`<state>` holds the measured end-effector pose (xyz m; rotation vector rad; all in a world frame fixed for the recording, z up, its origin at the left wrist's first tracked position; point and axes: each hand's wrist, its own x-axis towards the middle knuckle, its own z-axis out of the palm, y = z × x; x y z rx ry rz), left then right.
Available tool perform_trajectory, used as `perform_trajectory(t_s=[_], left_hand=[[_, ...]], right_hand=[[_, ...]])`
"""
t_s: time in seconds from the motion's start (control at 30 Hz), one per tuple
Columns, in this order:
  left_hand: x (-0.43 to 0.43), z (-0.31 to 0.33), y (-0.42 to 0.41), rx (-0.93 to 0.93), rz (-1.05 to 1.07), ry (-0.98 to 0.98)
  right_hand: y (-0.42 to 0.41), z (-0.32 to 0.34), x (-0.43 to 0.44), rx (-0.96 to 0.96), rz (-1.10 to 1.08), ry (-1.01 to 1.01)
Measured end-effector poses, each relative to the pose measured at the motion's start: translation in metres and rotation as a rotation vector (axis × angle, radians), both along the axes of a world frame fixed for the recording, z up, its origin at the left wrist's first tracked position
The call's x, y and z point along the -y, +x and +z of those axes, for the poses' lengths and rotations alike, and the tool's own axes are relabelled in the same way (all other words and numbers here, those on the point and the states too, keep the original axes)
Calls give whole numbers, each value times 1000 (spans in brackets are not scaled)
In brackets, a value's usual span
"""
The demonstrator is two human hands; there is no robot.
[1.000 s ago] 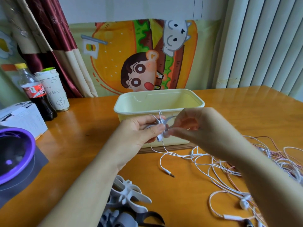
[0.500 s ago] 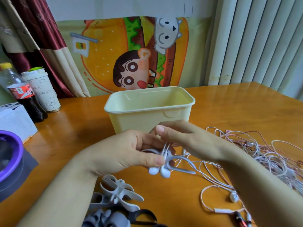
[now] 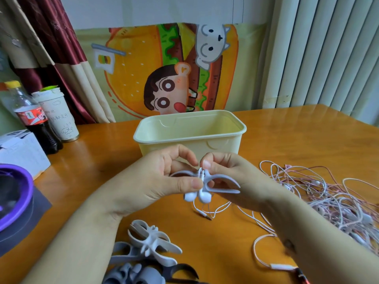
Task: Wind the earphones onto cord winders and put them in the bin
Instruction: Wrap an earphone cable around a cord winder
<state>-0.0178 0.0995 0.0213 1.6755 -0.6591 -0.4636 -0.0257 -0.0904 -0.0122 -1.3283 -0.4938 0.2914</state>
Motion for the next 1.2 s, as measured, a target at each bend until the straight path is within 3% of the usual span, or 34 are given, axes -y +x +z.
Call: perform_trajectory(t_s=[0.07,0.33,0.7,0.8,0.97,1.2], left_hand=[[-2,2,1,3,60,1],[-7,3,2,-10,15,-61],[-4,4,0,94,32,-48],[-8,4,2,44,107,-142],[-6,-1,13,-38,296,-271],[0,-12,15,-168,334,-270]], right_hand=[[1,-6,-8,-47,-28,95],[4,-3,-3,106,-111,25],[4,-21,-12,-102,4,57],[3,-19,-13,-136,-58,110],[-5,-9,-19,288,-431,-317],[-5,-4,-14,339,-557,-625]])
